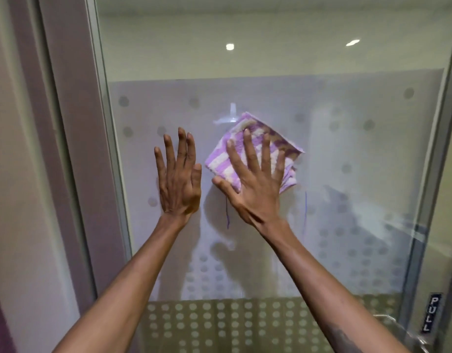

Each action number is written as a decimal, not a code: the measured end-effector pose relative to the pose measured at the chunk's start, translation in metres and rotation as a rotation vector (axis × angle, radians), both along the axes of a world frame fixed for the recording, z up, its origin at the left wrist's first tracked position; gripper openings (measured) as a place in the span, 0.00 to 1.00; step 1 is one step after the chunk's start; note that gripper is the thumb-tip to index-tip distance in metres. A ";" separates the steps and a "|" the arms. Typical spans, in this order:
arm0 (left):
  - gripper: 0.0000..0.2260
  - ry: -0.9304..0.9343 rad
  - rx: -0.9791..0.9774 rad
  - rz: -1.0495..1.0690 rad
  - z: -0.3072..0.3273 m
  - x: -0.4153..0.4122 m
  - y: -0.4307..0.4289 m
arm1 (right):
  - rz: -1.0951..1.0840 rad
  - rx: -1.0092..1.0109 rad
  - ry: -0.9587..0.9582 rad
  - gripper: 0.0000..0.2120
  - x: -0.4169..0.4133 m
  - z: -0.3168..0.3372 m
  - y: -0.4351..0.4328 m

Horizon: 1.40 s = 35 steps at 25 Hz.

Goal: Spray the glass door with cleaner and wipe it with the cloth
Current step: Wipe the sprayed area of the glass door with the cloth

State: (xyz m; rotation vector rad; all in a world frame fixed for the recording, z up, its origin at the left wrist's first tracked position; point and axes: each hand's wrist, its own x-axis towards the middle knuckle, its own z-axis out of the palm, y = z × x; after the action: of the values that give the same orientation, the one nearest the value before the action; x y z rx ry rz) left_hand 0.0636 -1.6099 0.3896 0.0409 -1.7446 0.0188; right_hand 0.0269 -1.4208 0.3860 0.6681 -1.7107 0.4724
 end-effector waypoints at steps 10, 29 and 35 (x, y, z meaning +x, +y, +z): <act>0.25 0.000 0.018 0.017 0.001 0.002 0.003 | -0.107 -0.108 0.048 0.28 -0.028 -0.045 0.064; 0.26 0.002 -0.011 0.116 -0.002 -0.002 0.003 | -0.181 -0.308 0.003 0.34 -0.034 -0.066 0.051; 0.27 0.003 -0.003 0.125 0.000 -0.001 0.006 | 0.040 0.110 0.049 0.31 -0.003 -0.191 0.006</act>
State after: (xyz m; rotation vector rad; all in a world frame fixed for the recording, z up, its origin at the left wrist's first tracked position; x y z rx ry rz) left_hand 0.0627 -1.6042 0.3895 0.1471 -1.7368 0.1128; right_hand 0.0241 -1.4148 0.1950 0.7889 -1.6892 0.3887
